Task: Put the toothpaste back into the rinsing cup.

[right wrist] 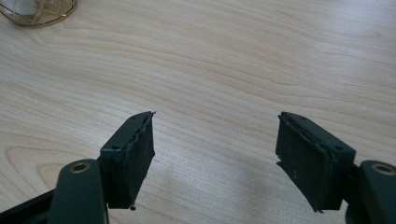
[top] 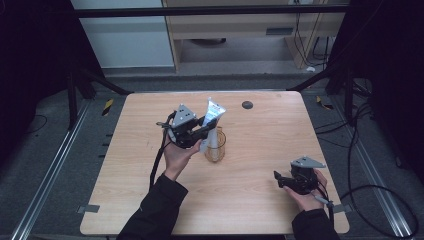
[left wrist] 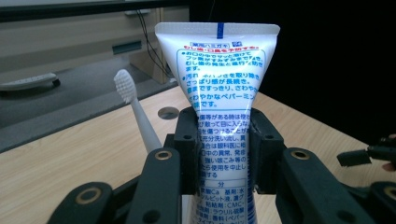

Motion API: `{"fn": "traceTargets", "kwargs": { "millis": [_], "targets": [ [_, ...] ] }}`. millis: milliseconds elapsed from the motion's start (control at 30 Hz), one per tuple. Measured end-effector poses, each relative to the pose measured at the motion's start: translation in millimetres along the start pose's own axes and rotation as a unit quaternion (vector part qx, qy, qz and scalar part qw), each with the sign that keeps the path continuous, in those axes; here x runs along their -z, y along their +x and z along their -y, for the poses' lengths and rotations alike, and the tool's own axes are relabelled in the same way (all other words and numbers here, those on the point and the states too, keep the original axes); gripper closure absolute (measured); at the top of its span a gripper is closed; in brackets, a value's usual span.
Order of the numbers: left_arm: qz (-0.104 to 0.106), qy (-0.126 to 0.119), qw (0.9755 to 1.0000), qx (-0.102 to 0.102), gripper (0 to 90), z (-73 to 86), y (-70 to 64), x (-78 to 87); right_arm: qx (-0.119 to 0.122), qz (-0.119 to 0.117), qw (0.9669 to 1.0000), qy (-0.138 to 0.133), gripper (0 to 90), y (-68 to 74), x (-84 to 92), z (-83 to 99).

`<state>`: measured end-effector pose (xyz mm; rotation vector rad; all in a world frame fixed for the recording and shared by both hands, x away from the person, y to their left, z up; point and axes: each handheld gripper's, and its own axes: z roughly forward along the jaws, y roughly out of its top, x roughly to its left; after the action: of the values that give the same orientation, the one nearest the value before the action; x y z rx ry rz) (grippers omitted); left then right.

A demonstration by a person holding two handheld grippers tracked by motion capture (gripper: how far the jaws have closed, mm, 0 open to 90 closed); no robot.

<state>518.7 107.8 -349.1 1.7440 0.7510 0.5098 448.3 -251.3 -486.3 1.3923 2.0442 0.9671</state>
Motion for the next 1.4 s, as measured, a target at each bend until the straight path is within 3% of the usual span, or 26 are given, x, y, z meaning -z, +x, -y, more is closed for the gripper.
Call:
{"fn": "traceTargets", "kwargs": {
  "millis": [233, 600, 1400],
  "targets": [
    [-0.002, -0.023, 0.9997, 0.009, 68.6, -0.3, 0.5, -14.5, -0.004, -0.004, 1.0000, 0.001, 28.1, 0.5, -0.2, 0.0],
    [0.001, -0.039, 0.9992, 0.013, 68.6, 7.5, 0.8, -37.6, 0.002, -0.006, 1.0000, 0.000, 29.2, -0.4, -2.3, 1.0],
    [-0.023, -0.027, 0.9993, 0.011, 68.5, 33.3, 3.9, -63.8, -0.003, -0.010, 0.9999, 0.004, 29.3, 0.0, -2.7, 1.6]
  ]
}}
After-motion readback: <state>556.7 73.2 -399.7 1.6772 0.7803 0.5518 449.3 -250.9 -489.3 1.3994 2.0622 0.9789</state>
